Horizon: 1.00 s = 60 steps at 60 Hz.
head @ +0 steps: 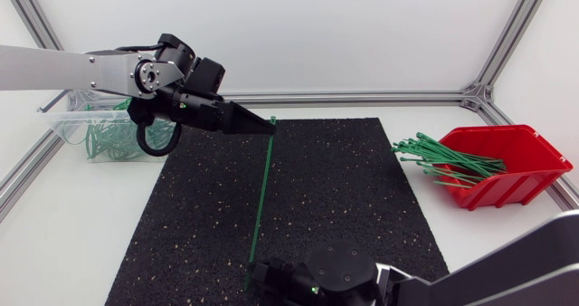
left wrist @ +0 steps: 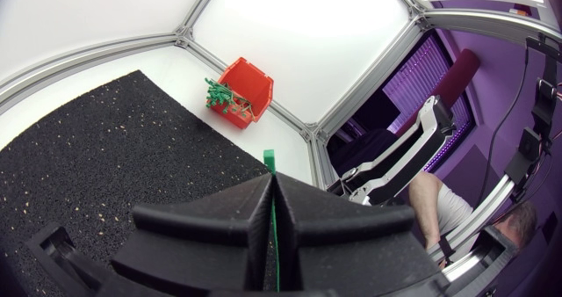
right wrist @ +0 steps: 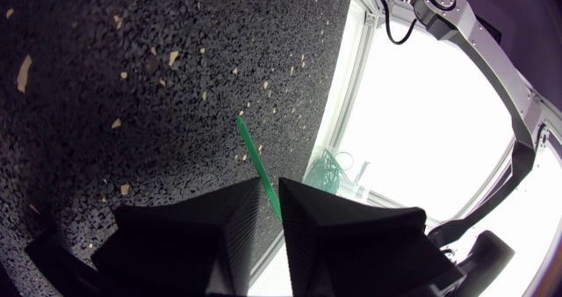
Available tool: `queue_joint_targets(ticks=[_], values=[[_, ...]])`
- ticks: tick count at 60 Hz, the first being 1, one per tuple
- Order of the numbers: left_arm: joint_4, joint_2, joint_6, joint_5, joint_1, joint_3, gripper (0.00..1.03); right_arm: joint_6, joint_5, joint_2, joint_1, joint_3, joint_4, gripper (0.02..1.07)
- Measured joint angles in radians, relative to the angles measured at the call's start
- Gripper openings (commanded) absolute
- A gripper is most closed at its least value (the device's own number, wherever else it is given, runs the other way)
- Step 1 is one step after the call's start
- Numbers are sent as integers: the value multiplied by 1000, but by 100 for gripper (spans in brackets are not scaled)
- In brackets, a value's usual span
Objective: Take a green cable tie from the red box, thread the tail through the head to close it, then place it in the transparent bin on the left.
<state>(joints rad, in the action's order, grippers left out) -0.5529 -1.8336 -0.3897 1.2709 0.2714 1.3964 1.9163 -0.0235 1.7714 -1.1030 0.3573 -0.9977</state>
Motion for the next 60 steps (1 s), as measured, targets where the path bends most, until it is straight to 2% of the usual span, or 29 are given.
queue_joint_targets(ticks=[5, 50, 60], values=[[0, 0, 0, 0, 0, 0, 3, 0, 0, 4, 2, 3, -1, 30], [-16, 0, -8, 0, 0, 0, 3, 0, -5, 31, 43, 30, -14, 29], [-16, 0, -8, 0, 0, 0, 3, 8, -27, 31, 25, 19, -26, 20]])
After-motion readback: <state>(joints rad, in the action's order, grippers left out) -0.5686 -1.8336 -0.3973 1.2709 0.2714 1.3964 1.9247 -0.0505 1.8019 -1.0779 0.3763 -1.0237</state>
